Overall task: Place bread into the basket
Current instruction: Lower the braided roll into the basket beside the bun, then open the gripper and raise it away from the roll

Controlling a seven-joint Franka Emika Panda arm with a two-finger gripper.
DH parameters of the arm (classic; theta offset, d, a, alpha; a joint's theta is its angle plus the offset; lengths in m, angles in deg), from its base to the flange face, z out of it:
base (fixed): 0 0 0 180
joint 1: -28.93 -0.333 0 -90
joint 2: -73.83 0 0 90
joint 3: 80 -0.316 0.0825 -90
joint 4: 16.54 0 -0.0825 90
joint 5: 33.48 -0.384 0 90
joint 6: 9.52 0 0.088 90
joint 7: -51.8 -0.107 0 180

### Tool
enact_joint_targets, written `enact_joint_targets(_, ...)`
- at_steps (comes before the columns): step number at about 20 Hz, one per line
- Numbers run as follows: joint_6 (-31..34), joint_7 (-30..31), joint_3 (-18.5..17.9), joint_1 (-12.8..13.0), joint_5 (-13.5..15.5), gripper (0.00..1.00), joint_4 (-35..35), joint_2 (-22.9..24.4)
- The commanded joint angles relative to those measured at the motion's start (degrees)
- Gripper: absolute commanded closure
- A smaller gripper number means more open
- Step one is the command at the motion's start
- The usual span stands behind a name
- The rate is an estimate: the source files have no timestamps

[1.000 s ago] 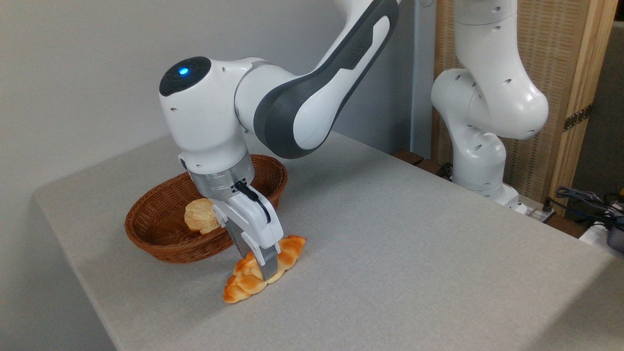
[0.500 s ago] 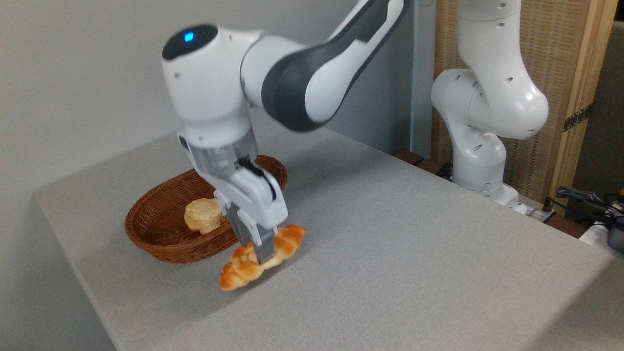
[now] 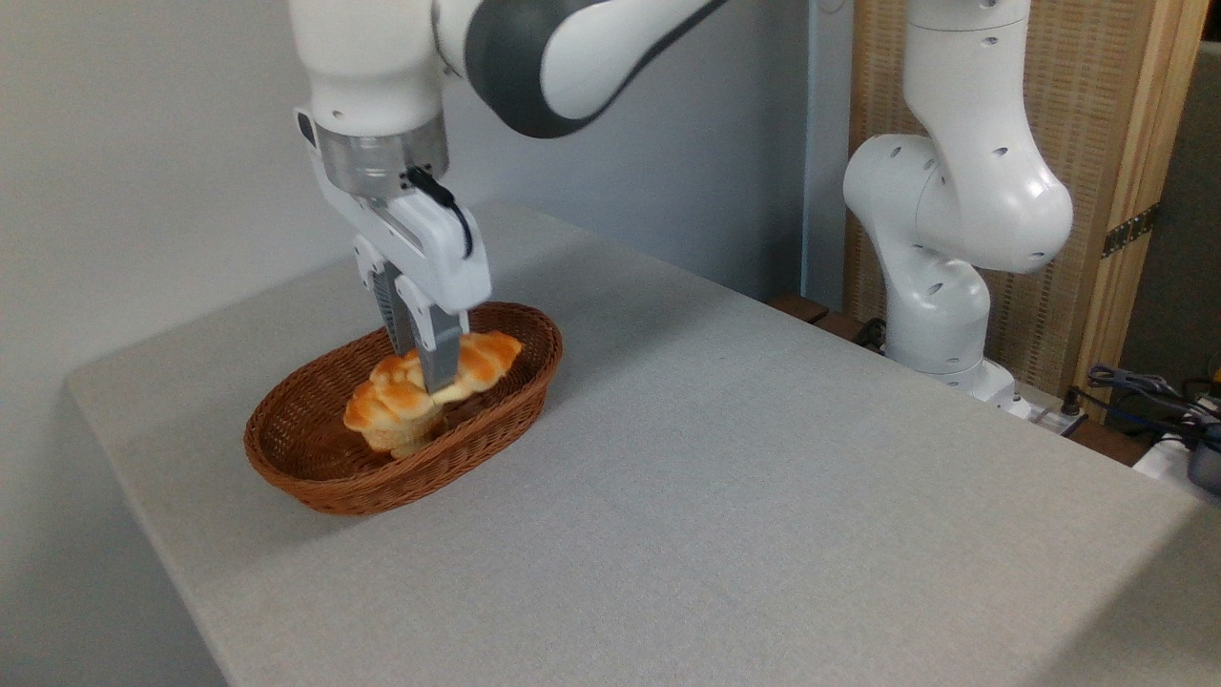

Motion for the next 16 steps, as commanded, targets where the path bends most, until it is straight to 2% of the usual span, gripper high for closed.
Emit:
enact_joint_targets(1, 0.16, 1.50, 3.20, 0.11, 0.84, 0.60, 1.04, -1.64)
enact_joint_targets(3, -2.72, 3.25, 4.53, 0.11, 0.76, 0.57, 1.04, -2.43)
enact_joint_targets(4, -3.52, 4.04, 4.79, 0.11, 0.75, 0.51, 1.04, -2.70)
enact_joint_targets(6, -5.81, 5.28, 5.32, 0.11, 0.58, 0.14, 0.96, -3.75)
enact_joint_targets(8, -6.43, 5.28, 5.32, 0.11, 0.58, 0.01, 0.95, -4.37)
enact_joint_targets(16, -6.52, 5.28, 5.76, 0.11, 0.58, 0.00, 1.04, -4.72)
